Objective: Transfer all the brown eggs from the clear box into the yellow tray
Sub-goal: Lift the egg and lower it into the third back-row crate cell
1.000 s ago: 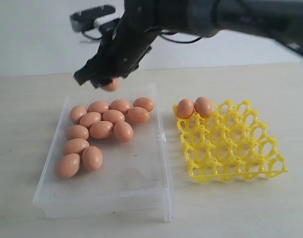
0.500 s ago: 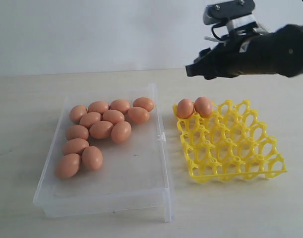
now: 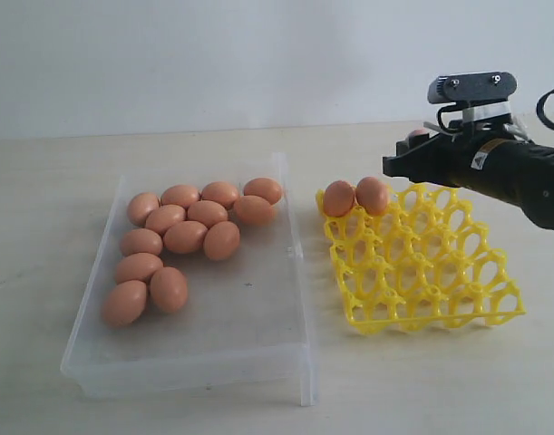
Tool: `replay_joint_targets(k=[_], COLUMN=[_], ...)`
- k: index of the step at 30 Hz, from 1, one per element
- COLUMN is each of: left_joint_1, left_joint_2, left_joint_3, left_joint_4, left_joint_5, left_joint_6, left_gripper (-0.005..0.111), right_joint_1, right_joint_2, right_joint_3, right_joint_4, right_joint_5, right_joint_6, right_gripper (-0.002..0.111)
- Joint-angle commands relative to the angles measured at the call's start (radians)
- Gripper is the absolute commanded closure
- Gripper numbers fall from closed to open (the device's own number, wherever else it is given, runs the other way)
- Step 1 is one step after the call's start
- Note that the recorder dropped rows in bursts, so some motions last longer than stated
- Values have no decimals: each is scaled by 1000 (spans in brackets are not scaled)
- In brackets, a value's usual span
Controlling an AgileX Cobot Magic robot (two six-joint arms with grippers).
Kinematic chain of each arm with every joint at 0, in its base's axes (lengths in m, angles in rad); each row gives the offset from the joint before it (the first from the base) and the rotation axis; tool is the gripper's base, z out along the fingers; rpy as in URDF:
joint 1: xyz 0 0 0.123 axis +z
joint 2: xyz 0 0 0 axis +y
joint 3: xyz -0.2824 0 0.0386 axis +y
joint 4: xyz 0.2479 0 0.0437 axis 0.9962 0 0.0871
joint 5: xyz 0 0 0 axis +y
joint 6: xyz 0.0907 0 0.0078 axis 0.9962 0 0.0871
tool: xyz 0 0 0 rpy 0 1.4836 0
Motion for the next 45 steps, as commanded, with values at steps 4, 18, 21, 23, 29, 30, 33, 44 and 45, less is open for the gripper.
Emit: replay_joint_targets(k=[4,18,21,23,29,30,33,44,45], left_joint_1=[3,3,3,3,3,3,3,3,3], left_joint_2=[4,4,4,4,4,4,4,4,4], left_joint_3=[-5,-5,-5,-5,-5,-5,-5,-5,-5], left_joint_4=[3,3,3,3,3,3,3,3,3], left_joint_5=[-3,-3,-3,-3,-3,-3,-3,-3,-3], left_joint_6=[0,0,0,0,0,0,0,0,0], left_gripper=[107,107,107,107,107,107,107,107,107], right_joint_1=[-22,-53,-53,-53,-53,-53,-53,-53,-53], right_joint_2=[109,179,178,178,159,154,145,138,137], right_joint_3=[3,3,3,3,3,3,3,3,3], right_joint_4=[-67,-98,-116,-116,-123,-123,-123,-141,-141], right_joint_5=[-115,-170,-170,-164,-146,-138,-106,-59,-58], right_joint_6=[18,-27,-35,-42,-42,-42,-42,-66,-66], right_gripper=[108,108,108,106,85,82,76,48,48])
